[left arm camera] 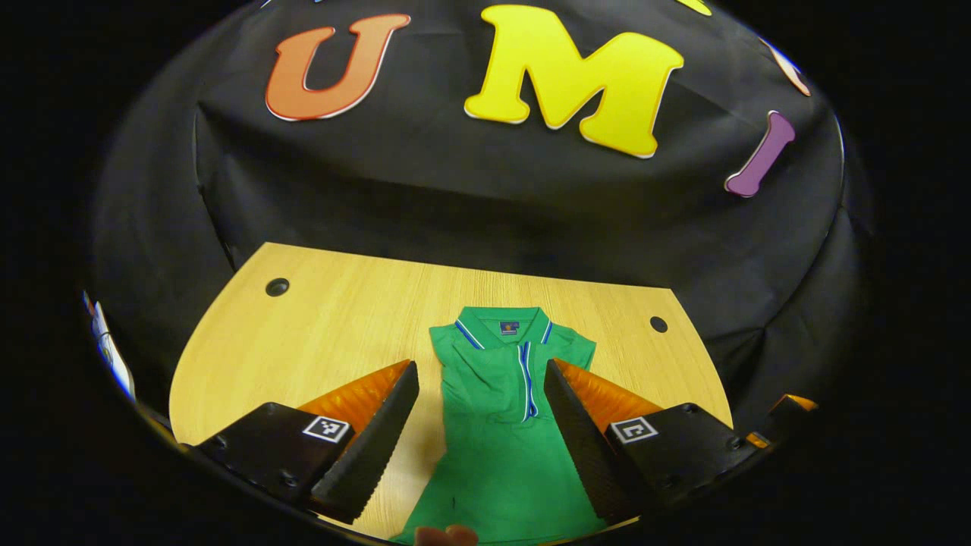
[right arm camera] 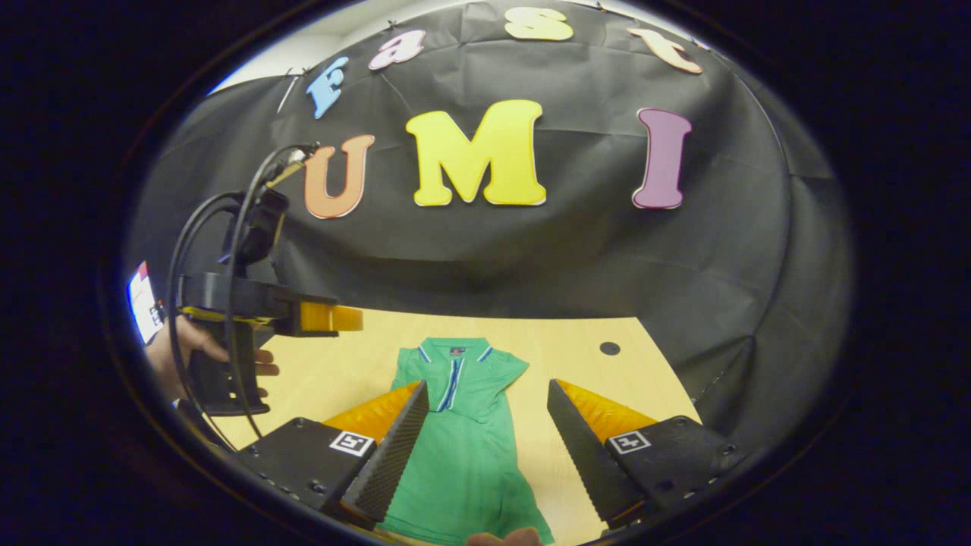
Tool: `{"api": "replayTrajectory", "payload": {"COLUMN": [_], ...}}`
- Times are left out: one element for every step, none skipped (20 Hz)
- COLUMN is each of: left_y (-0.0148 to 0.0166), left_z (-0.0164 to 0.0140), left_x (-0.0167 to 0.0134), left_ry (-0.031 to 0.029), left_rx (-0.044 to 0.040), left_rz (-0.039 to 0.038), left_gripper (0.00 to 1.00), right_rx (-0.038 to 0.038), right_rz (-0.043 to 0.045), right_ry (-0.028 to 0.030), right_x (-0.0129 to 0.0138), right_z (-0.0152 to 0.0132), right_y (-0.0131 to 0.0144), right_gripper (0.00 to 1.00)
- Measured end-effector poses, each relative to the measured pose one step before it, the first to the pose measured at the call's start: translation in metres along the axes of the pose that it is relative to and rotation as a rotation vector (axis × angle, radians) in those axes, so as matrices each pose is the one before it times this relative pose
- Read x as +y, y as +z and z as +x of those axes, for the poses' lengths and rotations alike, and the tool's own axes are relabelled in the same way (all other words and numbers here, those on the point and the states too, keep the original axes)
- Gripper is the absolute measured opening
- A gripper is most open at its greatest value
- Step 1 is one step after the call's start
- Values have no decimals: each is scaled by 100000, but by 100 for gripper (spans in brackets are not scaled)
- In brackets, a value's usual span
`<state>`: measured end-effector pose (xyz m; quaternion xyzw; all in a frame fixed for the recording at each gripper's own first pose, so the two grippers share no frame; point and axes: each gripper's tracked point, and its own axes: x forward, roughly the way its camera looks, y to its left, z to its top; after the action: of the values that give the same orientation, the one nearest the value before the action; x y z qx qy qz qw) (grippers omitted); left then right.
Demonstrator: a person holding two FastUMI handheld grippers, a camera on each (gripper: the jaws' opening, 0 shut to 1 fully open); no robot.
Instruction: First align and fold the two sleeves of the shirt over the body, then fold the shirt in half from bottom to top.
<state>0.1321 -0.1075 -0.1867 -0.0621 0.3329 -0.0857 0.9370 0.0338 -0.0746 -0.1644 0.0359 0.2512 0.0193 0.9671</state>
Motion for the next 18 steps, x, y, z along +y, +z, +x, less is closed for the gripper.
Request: {"api": "replayTrajectory", "payload": {"left_y": [-353,-365,-503,-519,-960,-912,-710,-683,-1097,-1040,-1175,-1238,-1245,-1528,-1620,-1512,-1486,-1461], "left_z": [-1762,-1645,-1505,-1451,-1269,-1324,-1277,-999,-852,-951,-721,-610,-732,-439,-207,-6,-122,-137], "left_x": [273,274,571,678,867,758,669,372,429,550,520,217,-87,-35,340,414,287,198], "left_ry": [210,-178,512,913,1180,1274,1019,461,331,561,240,-733,-1240,-1154,-208,-9,-83,-146], "left_rx": [-2277,-2011,-2212,-1813,-1088,-688,-1162,-1050,-494,140,452,1808,1994,2858,2648,2187,2029,1506], "left_rz": [548,600,1099,1359,960,-215,-1254,-1593,-740,349,966,1457,897,441,497,107,172,245], "left_gripper": [100,100,100,100,100,100,100,100,100,100,100,100,100,100,100,100,100,100], "right_rx": [-852,-876,-889,-766,-493,-483,-628,435,1438,2141,1923,2000,1775,1470,1655,1746,1632,2007], "right_rz": [-840,-1128,-1473,-1007,-399,70,266,98,-8,-195,110,-269,-501,-602,-683,66,400,359], "right_ry": [1110,565,-154,-163,191,140,-328,-413,-457,-540,-221,-901,-413,-574,-1003,-1111,-788,-610], "right_x": [393,160,-49,-12,78,48,-226,-170,-220,-201,-194,-349,-319,-304,-483,-538,-415,-395], "right_z": [-584,-678,-615,-592,-645,-654,-469,-309,-489,-425,-431,-283,-368,-195,-45,-353,-125,-107], "right_y": [92,-44,17,-116,-256,-430,-446,-853,-1108,-1423,-1191,-1241,-1150,-1226,-1145,-1340,-1209,-1341], "right_gripper": [96,96,96,96,96,96,96,96,96,96,96,96,96,97,96,97,97,98]}}
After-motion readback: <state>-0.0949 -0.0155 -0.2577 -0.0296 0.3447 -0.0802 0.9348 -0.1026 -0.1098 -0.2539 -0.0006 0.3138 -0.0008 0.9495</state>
